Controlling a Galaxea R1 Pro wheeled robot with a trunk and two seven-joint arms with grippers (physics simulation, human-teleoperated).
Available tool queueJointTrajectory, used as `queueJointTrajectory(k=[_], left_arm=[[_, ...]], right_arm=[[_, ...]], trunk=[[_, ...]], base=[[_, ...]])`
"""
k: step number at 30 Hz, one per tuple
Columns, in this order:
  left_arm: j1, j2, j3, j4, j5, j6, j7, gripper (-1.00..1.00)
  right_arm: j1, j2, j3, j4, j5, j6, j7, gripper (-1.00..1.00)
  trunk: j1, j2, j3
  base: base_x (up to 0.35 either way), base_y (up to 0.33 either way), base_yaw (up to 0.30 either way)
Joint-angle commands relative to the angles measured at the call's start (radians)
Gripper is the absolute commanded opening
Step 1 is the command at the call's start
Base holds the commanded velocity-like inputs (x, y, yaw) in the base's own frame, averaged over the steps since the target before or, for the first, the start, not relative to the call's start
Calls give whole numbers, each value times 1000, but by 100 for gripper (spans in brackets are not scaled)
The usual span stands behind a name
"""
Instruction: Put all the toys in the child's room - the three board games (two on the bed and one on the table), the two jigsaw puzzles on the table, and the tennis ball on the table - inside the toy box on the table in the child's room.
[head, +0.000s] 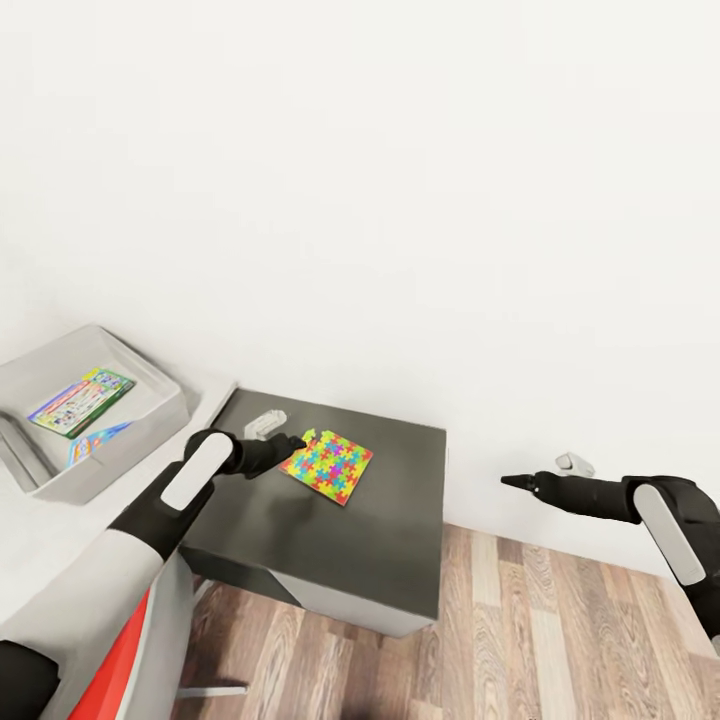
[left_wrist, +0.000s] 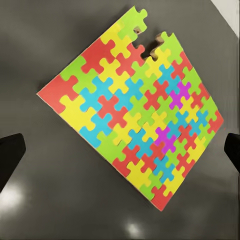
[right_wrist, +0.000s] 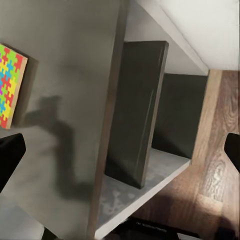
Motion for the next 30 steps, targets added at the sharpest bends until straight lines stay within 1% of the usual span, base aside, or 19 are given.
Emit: queueJointTrajectory(k=[1, 6, 7, 17, 30], left_arm=[[1, 1, 3, -6, 11, -1, 10, 100], [6, -1, 14, -15, 10, -1, 12, 100], [12, -2, 21, -23, 10, 0, 12, 100], [13, -2, 21, -25, 9, 2, 11, 100], [28, 0, 19, -26, 8, 4, 8, 100]], right_arm=[[-1, 0, 0, -1, 10, 4, 2, 100], [-1, 0, 3, -4, 10, 4, -13, 100], [-1, 0, 4, -7, 10, 4, -25, 100], [-1, 1, 4, -9, 9, 4, -31, 100], [-1, 1, 2, -9, 9, 4, -32, 100]], trunk=[[1, -2, -1], [1, -2, 4], [1, -2, 4], [1, -2, 5], [1, -2, 5]], base=[[0, 0, -170], [0, 0, -135], [0, 0, -29], [14, 1, -14], [161, 60, -2]])
